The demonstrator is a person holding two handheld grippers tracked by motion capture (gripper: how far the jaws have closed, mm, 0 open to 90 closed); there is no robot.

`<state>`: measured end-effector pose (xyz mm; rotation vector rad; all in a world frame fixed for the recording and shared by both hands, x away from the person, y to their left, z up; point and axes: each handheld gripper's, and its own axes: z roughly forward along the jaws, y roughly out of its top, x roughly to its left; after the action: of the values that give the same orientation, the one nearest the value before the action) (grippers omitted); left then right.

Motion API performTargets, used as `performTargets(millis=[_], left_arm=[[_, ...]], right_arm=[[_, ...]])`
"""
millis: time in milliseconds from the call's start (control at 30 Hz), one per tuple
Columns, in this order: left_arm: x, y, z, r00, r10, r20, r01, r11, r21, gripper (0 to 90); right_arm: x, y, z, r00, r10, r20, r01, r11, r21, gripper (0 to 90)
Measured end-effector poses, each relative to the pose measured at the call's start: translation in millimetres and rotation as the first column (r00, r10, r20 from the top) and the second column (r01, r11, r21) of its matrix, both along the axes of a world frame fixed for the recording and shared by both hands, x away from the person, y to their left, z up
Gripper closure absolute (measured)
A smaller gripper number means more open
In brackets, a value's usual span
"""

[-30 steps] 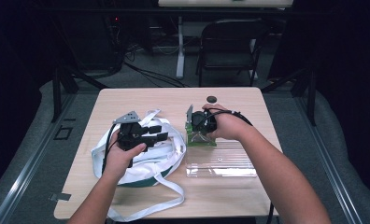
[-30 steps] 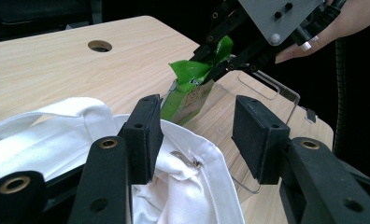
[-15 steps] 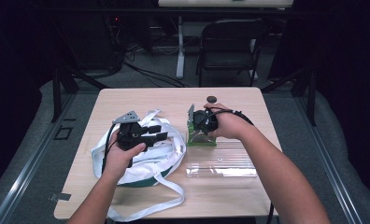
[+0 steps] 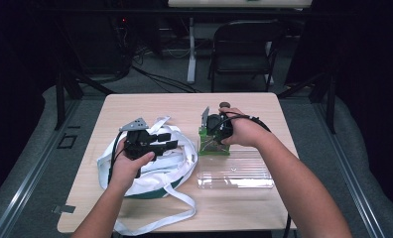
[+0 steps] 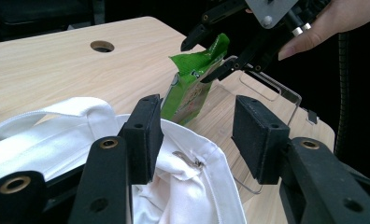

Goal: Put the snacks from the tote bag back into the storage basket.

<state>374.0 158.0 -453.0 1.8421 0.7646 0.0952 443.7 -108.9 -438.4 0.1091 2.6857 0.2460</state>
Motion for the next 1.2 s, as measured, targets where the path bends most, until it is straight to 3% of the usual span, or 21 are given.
performTargets(millis=[1200], left_arm=[[0.4,2.5,0.0,0.9999,0.012,-0.001,-0.012,0.9999,-0.001,52.1]], right_arm=[[-4.7,-7.2,11.3,1.0,-0.007,0.006,0.007,0.9995,0.03,44.1]])
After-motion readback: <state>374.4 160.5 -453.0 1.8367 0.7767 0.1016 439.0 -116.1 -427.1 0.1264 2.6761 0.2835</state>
